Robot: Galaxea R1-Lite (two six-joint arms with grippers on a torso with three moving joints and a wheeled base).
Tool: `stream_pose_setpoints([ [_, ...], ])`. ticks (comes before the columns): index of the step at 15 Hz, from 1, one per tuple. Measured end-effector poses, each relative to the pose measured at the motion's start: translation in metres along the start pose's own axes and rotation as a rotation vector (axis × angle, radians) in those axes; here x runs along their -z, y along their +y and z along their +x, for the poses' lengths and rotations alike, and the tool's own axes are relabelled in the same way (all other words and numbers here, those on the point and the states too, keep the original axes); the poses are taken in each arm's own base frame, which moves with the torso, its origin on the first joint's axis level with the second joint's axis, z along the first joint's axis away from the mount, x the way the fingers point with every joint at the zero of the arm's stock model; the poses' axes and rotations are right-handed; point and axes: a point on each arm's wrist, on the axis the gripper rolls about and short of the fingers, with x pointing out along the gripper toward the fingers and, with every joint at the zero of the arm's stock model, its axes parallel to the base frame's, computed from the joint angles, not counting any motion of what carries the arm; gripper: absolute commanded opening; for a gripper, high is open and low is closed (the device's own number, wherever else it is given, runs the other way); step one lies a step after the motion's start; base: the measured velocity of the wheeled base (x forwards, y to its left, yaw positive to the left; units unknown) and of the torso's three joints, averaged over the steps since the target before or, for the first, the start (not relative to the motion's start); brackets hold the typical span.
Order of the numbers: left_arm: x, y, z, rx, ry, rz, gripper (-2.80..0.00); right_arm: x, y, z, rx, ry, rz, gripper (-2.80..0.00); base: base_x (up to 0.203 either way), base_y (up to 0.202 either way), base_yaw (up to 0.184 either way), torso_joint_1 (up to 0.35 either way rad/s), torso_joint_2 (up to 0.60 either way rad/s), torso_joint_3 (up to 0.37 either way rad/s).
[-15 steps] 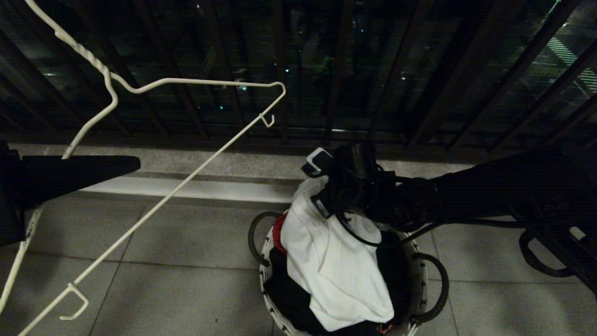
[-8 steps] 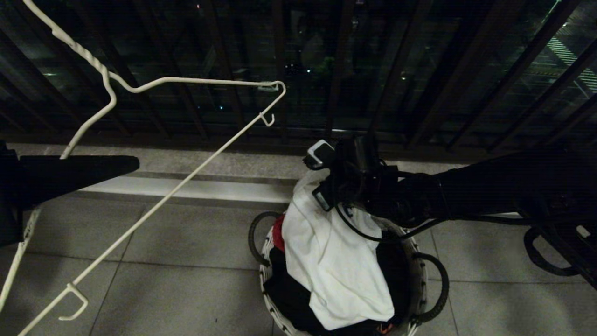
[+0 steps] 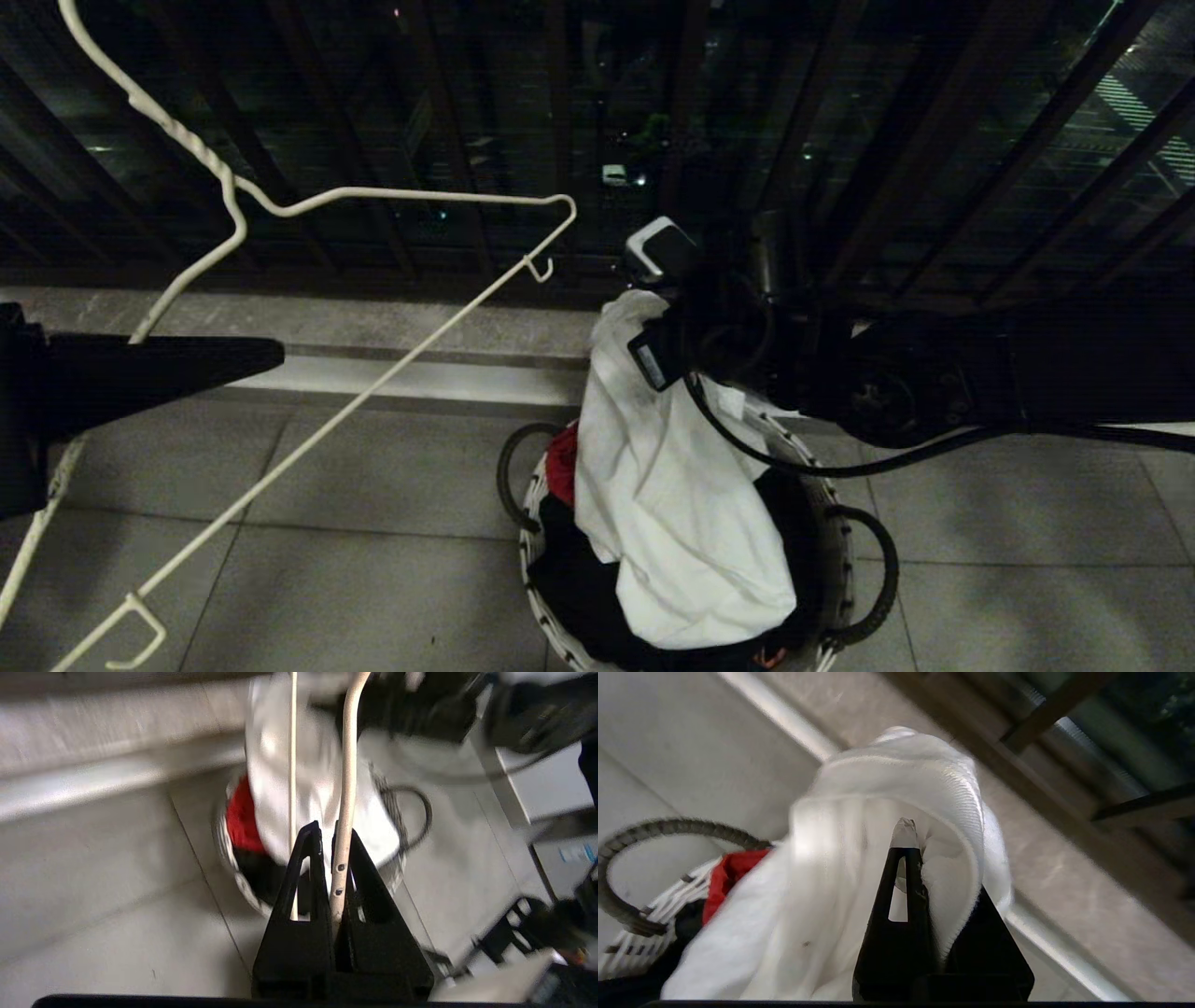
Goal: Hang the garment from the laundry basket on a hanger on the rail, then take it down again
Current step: Pick up clothes from the basket
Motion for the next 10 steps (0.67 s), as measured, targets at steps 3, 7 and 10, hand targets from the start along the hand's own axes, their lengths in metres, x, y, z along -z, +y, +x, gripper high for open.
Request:
stream_pose_setpoints([
  [3,-0.005,-0.008,-0.010,0.017,0.095,-0.035,-2.80,-0.008,-0.008,-0.022,0.004,-0.013,0.002,-2.80,0.000,0.000,0.000,0.000,0.00,0.000],
  [7,-0.005,-0.014,-0.015,0.057,0.133,-0.037,-2.80,-0.006,-0.013,-0.048,-0.009,-0.012,-0.001,-2.80,0.000,0.000,0.000,0.000,0.00,0.000],
  [10,-0.006,-0.015,-0.016,0.059,0.128,-0.032,-2.80,0.014,0.001,-0.051,-0.054,0.047,-0.007,-2.80,0.000,0.000,0.000,0.000,0.00,0.000],
])
